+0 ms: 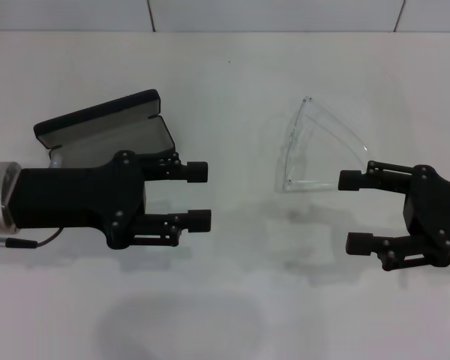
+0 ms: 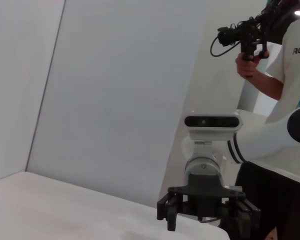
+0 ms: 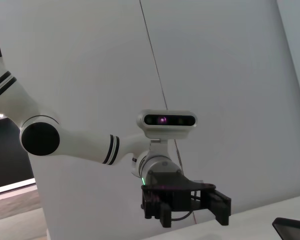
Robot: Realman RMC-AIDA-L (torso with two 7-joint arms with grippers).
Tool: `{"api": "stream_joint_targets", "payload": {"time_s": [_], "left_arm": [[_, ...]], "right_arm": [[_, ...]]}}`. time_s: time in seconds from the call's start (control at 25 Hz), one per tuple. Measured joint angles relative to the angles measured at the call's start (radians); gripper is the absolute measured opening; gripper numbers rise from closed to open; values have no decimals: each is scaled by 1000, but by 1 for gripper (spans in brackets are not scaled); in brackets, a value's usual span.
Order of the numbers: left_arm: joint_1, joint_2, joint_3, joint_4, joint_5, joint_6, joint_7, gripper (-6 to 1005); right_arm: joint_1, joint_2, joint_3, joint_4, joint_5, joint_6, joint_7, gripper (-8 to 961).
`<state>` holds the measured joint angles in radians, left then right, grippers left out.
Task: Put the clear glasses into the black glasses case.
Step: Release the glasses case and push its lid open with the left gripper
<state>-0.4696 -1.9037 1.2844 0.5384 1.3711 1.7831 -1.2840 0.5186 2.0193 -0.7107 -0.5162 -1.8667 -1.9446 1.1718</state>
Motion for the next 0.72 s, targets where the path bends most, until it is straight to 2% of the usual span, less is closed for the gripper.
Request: {"api": "stream_joint_targets", "payload": {"time_s": [0.28,0.56,0.72], "left_arm": [[7,-2,-4,-2,-2,13,4,704],[25,-18,-5,-5,-12,15,7,703],[36,-23,-60,20,1,10,-24,702]], "right_arm": [[3,0,-1,-1,-2,11,2,872],[-4,-1,-1,-1,0,2,-2,872],[-8,0,8,-6,3,16,-3,873]]}}
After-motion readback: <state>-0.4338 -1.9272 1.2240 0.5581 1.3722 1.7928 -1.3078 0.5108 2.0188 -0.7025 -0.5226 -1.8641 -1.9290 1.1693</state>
